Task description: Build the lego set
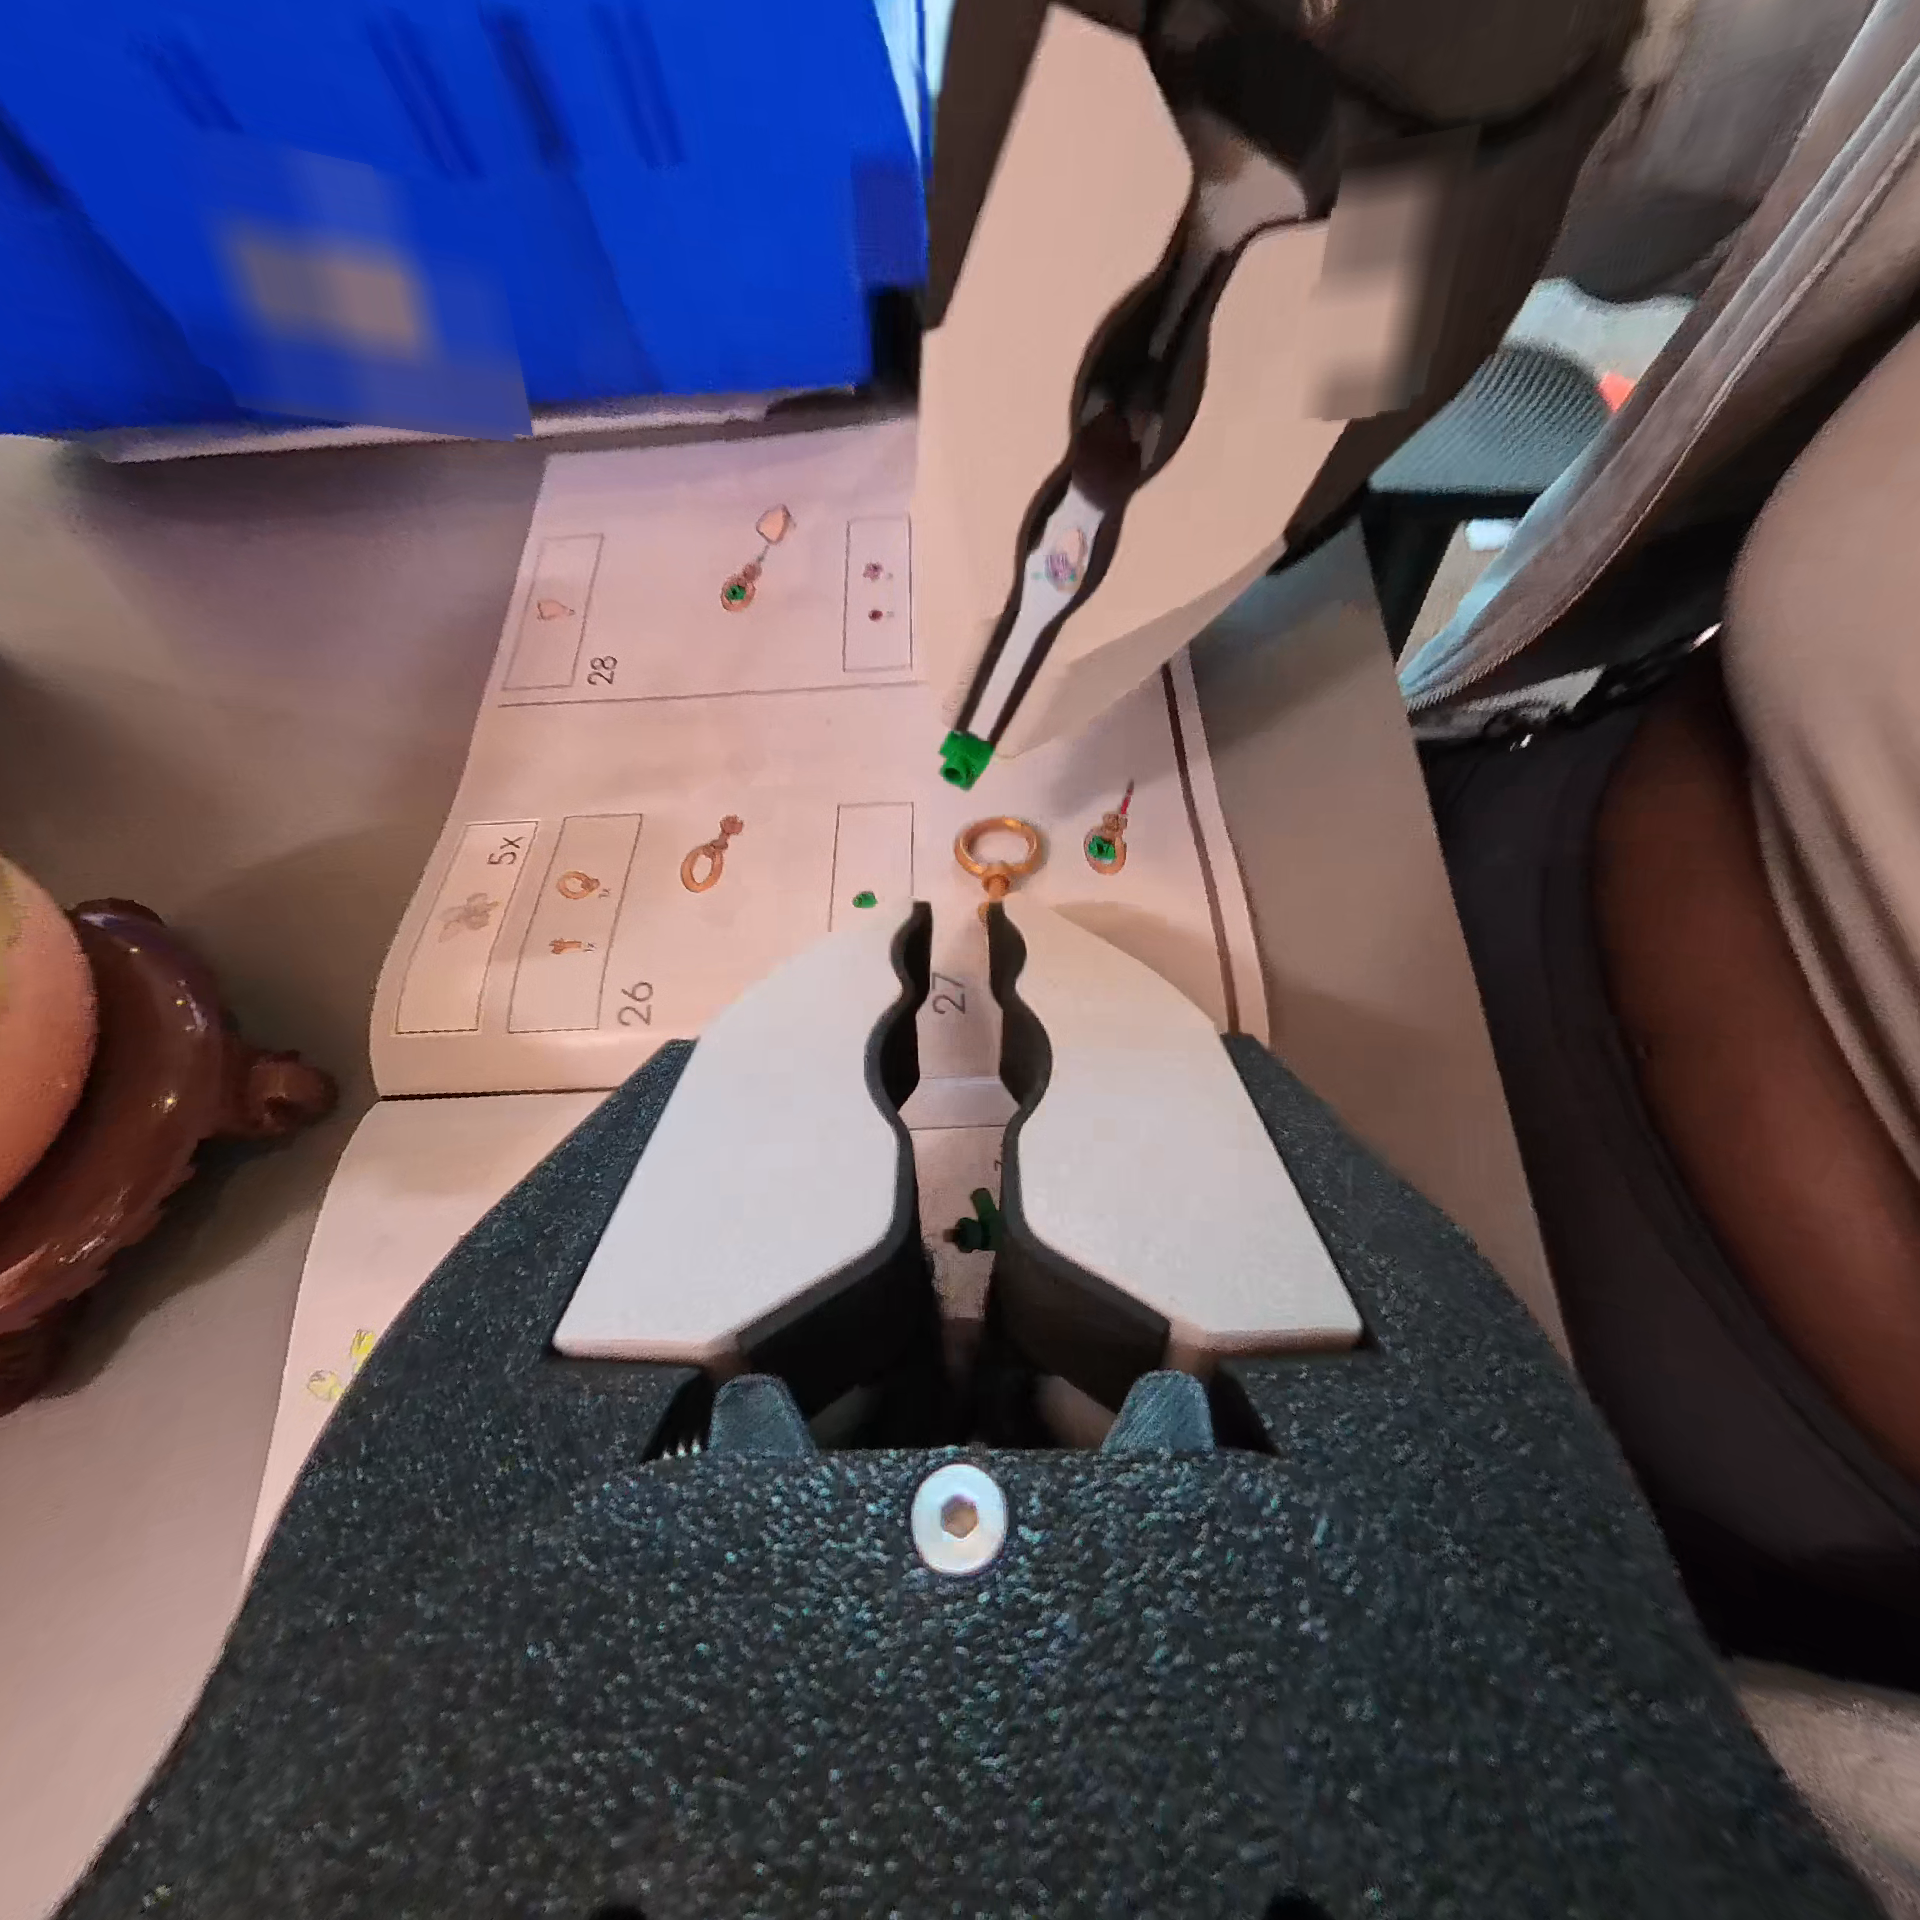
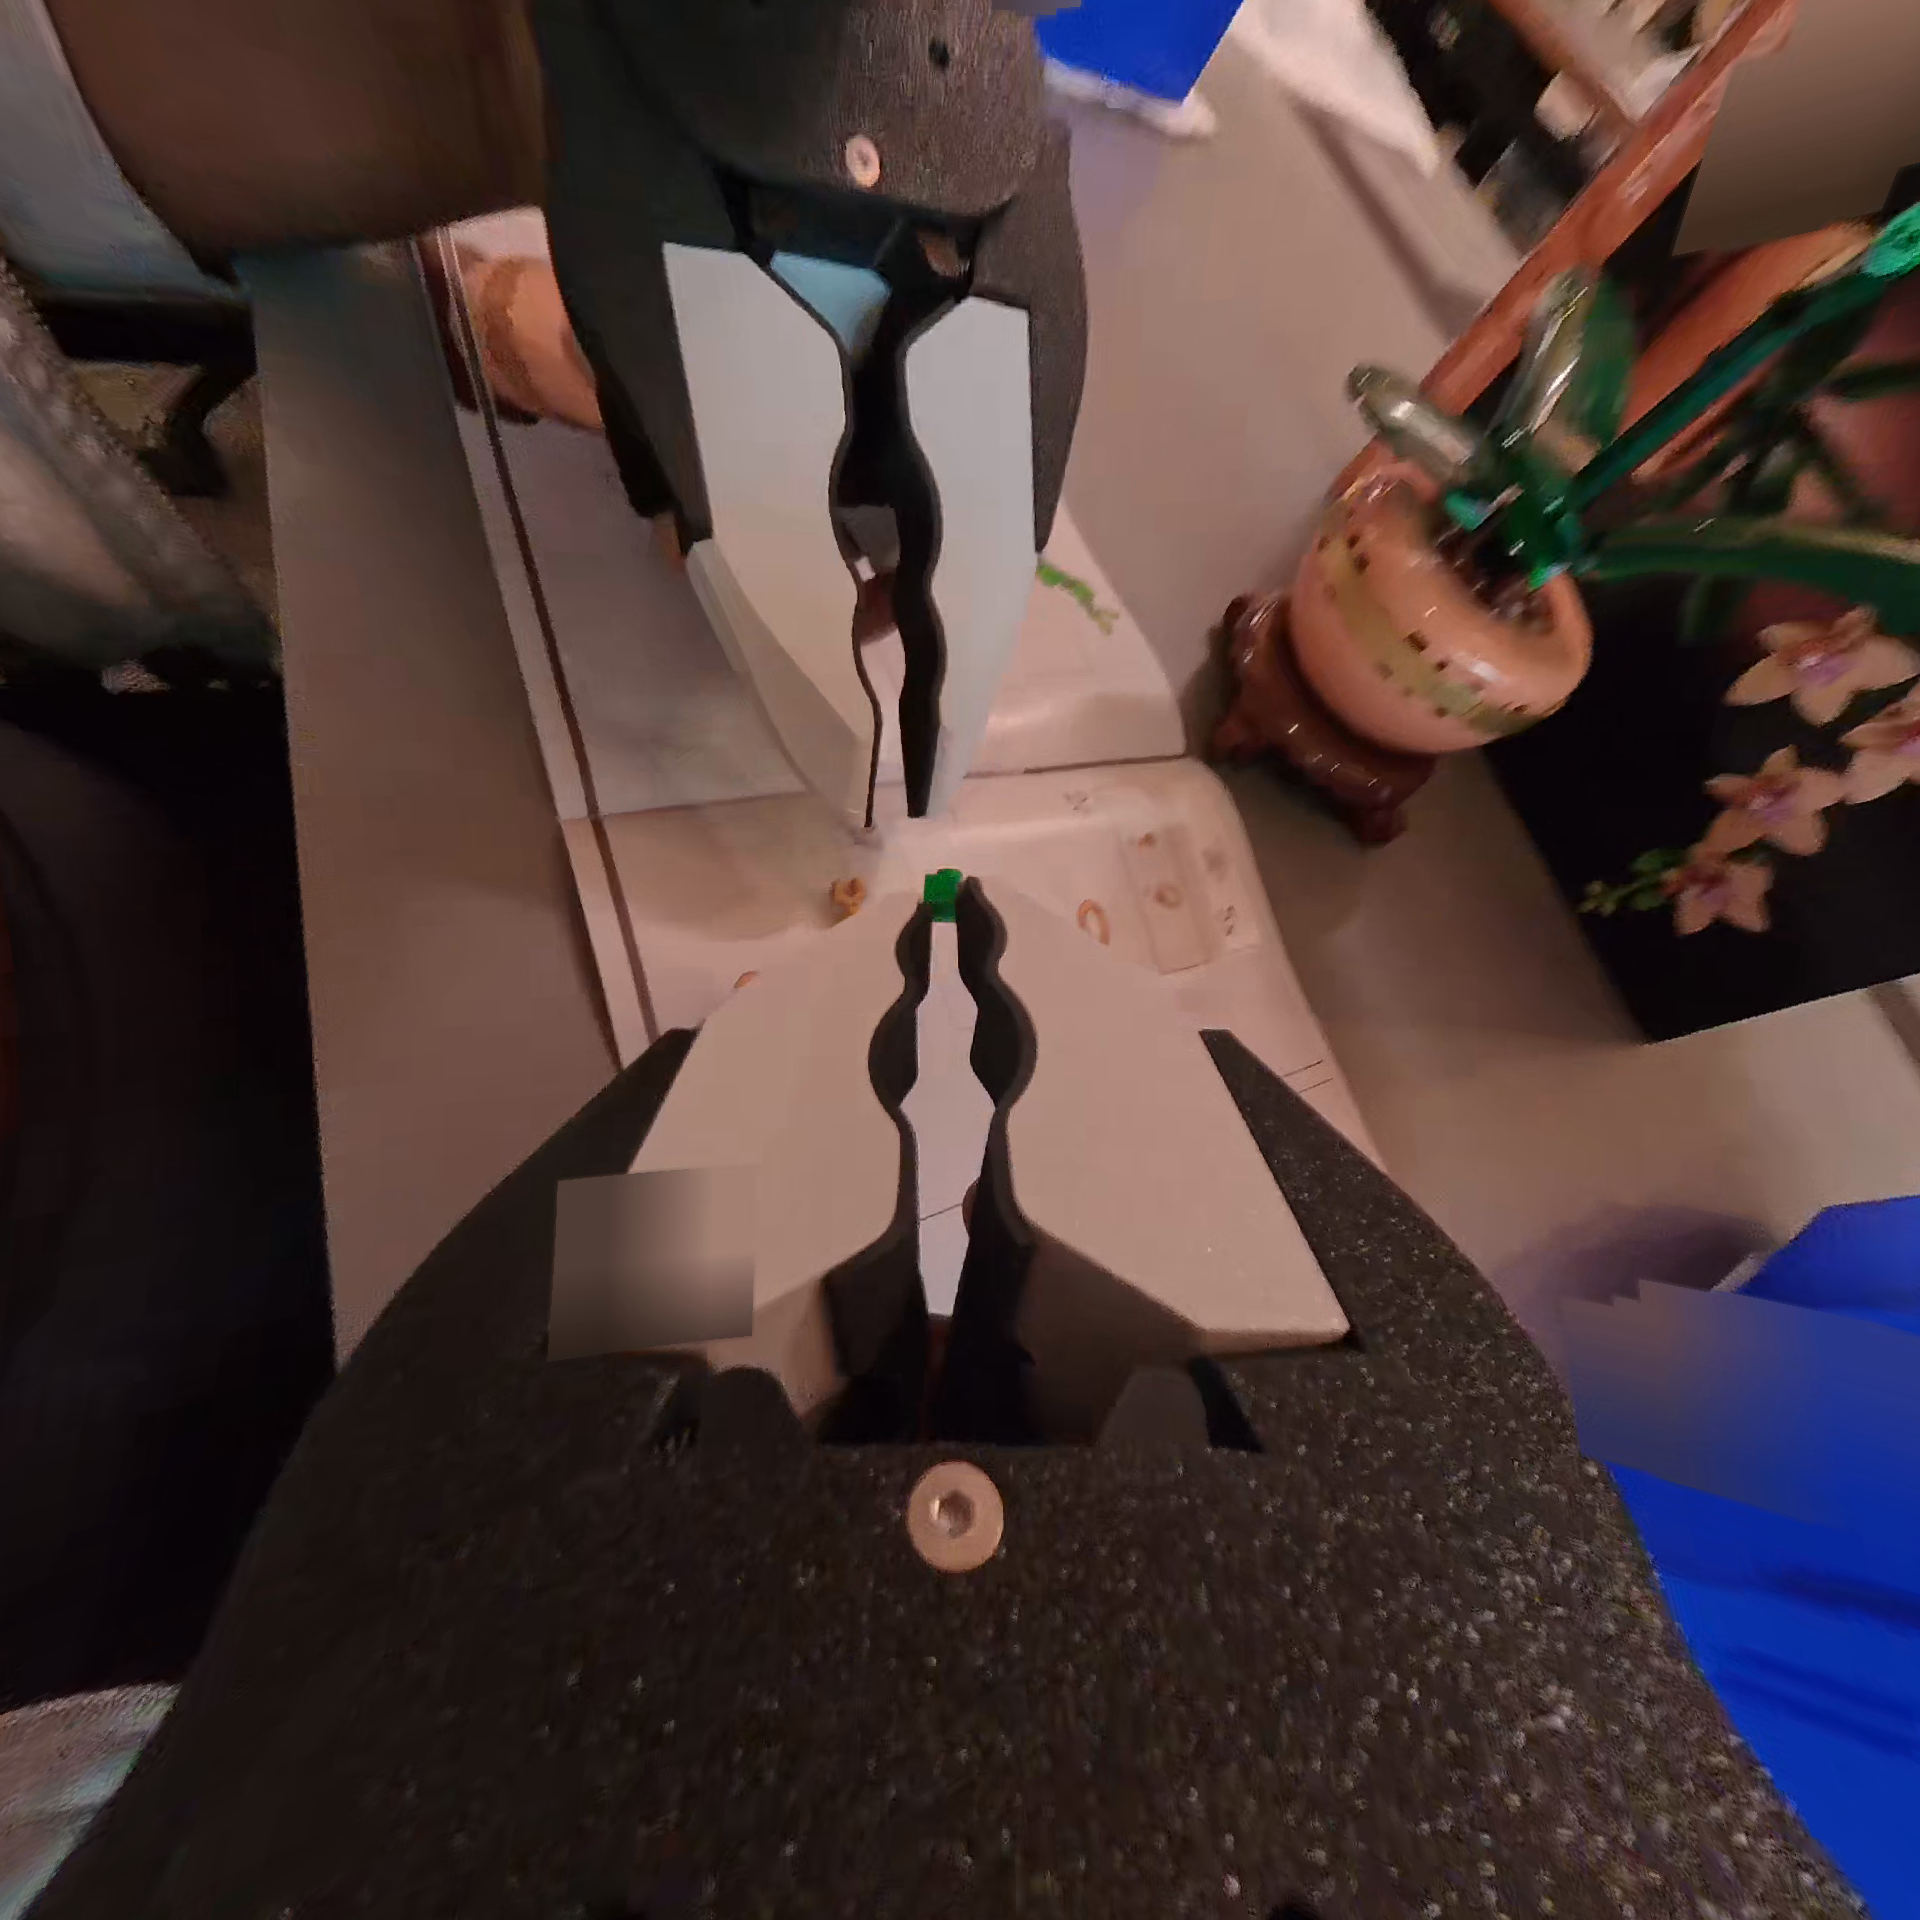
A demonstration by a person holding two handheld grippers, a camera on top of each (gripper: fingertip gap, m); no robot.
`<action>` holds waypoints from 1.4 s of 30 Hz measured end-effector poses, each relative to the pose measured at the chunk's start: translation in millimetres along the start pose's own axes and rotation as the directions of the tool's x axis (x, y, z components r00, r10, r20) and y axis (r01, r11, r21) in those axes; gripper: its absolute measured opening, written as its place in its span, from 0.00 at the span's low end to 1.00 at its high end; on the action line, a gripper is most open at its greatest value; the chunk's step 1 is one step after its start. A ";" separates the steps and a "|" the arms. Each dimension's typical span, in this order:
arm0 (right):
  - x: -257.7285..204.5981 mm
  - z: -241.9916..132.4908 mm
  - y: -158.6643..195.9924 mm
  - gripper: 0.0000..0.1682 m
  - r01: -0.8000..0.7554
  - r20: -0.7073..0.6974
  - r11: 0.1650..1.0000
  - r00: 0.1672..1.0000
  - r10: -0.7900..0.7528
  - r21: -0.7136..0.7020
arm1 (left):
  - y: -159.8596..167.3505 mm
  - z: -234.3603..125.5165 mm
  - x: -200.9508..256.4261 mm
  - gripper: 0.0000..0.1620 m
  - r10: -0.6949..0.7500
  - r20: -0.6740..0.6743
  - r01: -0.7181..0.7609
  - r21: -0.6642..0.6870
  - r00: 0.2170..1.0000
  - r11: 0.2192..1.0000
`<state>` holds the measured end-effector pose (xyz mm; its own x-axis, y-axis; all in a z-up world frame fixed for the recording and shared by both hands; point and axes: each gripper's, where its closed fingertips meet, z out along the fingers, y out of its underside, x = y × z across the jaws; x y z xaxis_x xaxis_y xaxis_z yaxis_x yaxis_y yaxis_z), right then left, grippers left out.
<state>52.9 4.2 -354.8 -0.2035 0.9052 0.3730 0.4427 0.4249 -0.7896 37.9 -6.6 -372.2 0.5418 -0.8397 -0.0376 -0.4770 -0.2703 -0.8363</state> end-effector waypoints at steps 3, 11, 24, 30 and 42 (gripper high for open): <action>10.8 -6.9 -15.9 0.03 0.113 -0.126 0.989 0.987 -0.101 0.097 | -13.3 -10.5 -1.0 0.06 -0.096 -0.044 0.100 0.115 0.994 0.988; 18.5 -9.2 -41.6 0.03 0.454 -0.340 0.887 0.850 -0.403 0.085 | -49.0 -25.6 -7.4 0.09 -0.394 -0.269 0.470 0.346 0.879 0.812; 12.7 -10.5 -49.3 0.03 0.506 -0.342 0.855 0.829 -0.443 0.118 | -56.0 -29.3 1.1 0.10 -0.348 -0.331 0.462 0.380 0.877 0.802; 9.4 -11.0 -51.4 0.03 0.509 -0.338 0.850 0.830 -0.443 0.136 | -57.6 -29.7 4.3 0.06 -0.340 -0.355 0.467 0.381 0.871 0.798; 8.8 -13.5 -53.9 0.03 0.396 -0.305 0.893 0.895 -0.325 0.212 | -60.2 -33.3 7.6 0.05 -0.298 -0.359 0.436 0.408 0.884 0.802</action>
